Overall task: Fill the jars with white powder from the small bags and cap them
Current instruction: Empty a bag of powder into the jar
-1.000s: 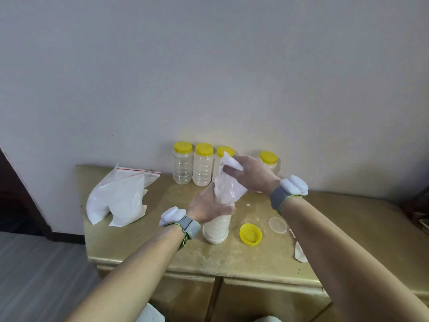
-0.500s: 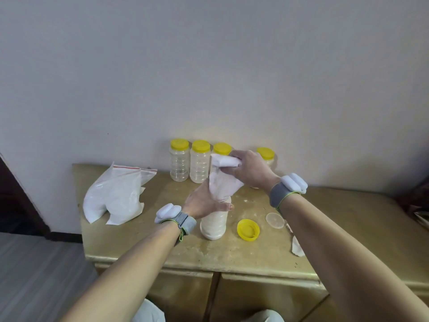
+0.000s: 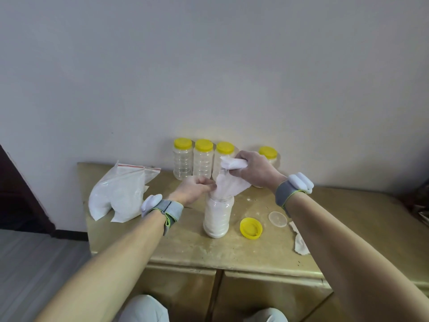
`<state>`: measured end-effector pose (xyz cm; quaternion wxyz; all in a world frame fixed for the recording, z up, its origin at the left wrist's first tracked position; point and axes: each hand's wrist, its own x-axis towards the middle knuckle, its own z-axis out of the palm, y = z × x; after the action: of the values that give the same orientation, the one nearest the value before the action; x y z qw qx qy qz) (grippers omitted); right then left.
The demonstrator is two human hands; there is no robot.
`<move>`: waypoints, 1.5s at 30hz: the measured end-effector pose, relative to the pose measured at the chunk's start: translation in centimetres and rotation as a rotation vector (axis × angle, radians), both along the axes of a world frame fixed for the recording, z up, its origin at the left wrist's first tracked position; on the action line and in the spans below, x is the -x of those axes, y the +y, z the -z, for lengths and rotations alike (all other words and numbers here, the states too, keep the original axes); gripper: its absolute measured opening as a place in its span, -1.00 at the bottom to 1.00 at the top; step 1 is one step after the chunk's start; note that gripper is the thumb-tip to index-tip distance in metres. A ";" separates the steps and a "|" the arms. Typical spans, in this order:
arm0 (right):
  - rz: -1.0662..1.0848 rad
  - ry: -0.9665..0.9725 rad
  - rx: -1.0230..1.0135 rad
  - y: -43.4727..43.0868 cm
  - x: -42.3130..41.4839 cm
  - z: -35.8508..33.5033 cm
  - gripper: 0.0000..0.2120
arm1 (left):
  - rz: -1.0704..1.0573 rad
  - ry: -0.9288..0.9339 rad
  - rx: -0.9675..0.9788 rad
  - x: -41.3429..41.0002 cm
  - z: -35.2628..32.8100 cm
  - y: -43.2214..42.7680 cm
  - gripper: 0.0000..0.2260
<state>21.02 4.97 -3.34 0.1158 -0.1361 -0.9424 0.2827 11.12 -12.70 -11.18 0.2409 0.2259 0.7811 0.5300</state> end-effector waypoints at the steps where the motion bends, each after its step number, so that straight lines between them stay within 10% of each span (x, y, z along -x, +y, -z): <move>1: -0.008 0.004 0.008 -0.2 0.0 -0.2 -0.84 | -0.022 0.060 0.016 0.1 0.2 -0.1 -0.92; 14: 0.021 0.031 0.048 -0.5 0.0 -0.2 -0.84 | -0.087 0.309 0.198 -0.9 -0.7 0.2 -0.87; 23: -0.040 0.024 0.007 -1.3 0.1 -0.3 -0.86 | 0.274 0.544 0.713 -1.8 -2.2 0.5 -0.56; 28: -0.017 -0.008 0.041 -0.3 -0.2 0.0 -0.84 | 0.152 0.454 0.387 -0.6 -3.3 0.0 -0.81; 31: -0.022 0.011 0.082 0.1 -0.4 -0.6 -0.86 | 0.109 0.286 0.182 0.4 -4.2 -0.3 -0.63; 45: 0.010 -0.089 0.016 0.4 0.1 1.7 -0.83 | -0.080 0.149 -0.020 -0.2 -2.9 0.3 -0.92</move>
<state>20.88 5.36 -5.09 0.0740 -0.1542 -0.9437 0.2833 11.36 -12.37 -8.29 0.1584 0.2359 0.7998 0.5288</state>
